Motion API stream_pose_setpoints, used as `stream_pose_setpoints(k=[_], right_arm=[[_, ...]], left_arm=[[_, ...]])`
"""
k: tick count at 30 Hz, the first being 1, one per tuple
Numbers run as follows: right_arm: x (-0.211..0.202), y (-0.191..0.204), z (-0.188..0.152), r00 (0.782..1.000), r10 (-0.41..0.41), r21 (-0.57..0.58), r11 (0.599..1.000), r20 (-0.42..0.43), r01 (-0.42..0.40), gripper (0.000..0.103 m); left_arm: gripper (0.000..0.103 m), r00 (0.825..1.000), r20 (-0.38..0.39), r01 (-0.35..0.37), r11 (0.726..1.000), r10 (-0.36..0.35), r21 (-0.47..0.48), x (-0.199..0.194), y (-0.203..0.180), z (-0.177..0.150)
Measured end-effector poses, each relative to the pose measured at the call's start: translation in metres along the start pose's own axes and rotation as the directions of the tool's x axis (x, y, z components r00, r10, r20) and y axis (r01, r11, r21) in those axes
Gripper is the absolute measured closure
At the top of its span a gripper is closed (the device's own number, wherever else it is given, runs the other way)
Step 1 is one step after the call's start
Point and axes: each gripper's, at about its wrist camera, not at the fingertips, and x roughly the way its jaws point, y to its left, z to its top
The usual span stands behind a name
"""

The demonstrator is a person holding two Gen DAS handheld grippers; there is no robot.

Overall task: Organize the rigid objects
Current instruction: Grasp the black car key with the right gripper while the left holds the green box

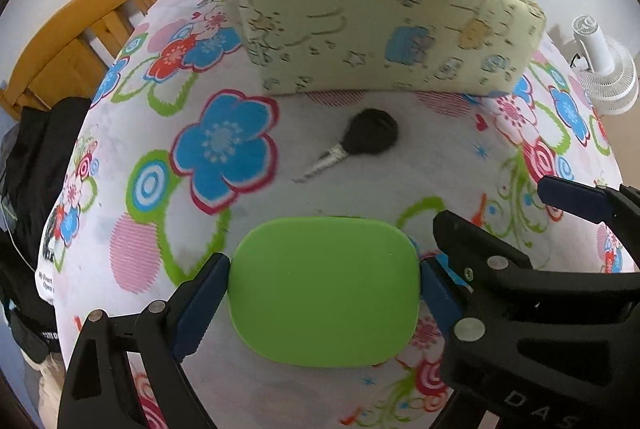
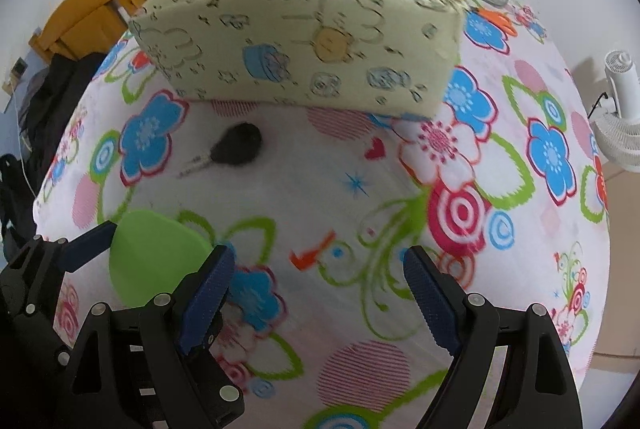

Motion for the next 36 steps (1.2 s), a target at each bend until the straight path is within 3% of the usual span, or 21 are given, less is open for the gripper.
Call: stream_pose_setpoints(k=[14,20,24,28,33,36], right_arm=[[0.019,0.029,0.037,0.999,-0.020,0.050,0.999,0.031,0.018,0.015],[0.033,0.039,0.046,0.999,-0.040,0.063,0.997,0.023,0.039,0.022],[0.043,0.048,0.049,0.999,-0.050,0.089,0.995,0.000,0.049,0.037],[0.046,0.057,0.054,0.997,-0.071,0.097,0.993,0.021,0.069,0.039],[0.048,0.069,0.059,0.997,-0.071,0.111,0.992,0.028,0.068,0.059],[0.050,0.075,0.059,0.995,-0.096,0.114,0.989,0.034,0.092,0.064]], left_arm=[[0.008,1.000,-0.008,0.022,0.997,-0.022,0.071,0.020,0.034,0.035],[0.008,0.999,-0.022,0.029,0.996,-0.028,0.082,0.031,0.050,0.045],[0.008,0.999,-0.027,0.044,0.996,-0.042,0.079,0.034,0.059,0.051],[0.008,0.998,-0.029,0.058,0.995,-0.056,0.084,0.039,0.068,0.059],[0.008,0.997,-0.033,0.075,0.994,-0.073,0.076,0.044,0.082,0.067],[0.008,0.997,-0.034,0.077,0.993,-0.075,0.084,0.047,0.088,0.071]])
